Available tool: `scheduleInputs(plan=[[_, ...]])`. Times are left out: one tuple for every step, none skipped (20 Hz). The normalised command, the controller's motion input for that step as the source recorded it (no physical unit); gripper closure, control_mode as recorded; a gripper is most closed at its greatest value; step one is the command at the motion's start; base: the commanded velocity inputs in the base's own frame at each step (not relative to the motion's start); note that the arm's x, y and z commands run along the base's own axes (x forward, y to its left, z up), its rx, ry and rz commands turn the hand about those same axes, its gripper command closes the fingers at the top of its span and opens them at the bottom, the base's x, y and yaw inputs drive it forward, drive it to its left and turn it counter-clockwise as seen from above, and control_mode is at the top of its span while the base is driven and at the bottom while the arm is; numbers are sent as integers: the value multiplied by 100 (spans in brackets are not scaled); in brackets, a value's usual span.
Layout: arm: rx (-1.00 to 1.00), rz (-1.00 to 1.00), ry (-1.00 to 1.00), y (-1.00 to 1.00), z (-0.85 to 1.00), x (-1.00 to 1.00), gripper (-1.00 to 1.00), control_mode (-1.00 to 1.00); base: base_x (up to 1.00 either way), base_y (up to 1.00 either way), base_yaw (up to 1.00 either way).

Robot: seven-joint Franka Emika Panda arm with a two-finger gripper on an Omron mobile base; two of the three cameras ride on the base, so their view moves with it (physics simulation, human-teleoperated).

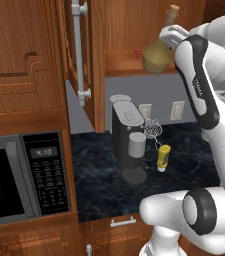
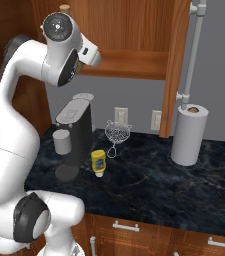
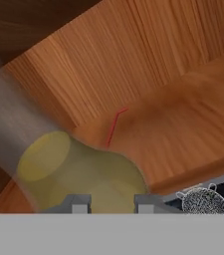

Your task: Pick the mustard and oil and vinegar bottle from the counter and place them in the cabinet.

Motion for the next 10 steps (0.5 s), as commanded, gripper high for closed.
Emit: scheduleInputs(plan=[[1, -2, 0, 0, 0, 49, 100, -100, 0, 0, 0], [0, -2, 0, 0, 0, 47, 100, -100, 0, 0, 0], [0, -1, 0, 0, 0, 49, 100, -100, 0, 0, 0], [0, -1, 0, 0, 0, 51, 100, -100, 0, 0, 0], [0, -1, 0, 0, 0, 55, 100, -100, 0, 0, 0], [0, -1, 0, 0, 0, 51, 100, -100, 0, 0, 0], [0, -1, 0, 0, 0, 51, 100, -100, 0, 0, 0], [0, -1, 0, 0, 0, 51, 100, -100, 0, 0, 0], [0, -1, 0, 0, 0, 51, 100, -100, 0, 0, 0], [0, 0, 1, 0, 0, 52, 100, -100, 0, 0, 0]])
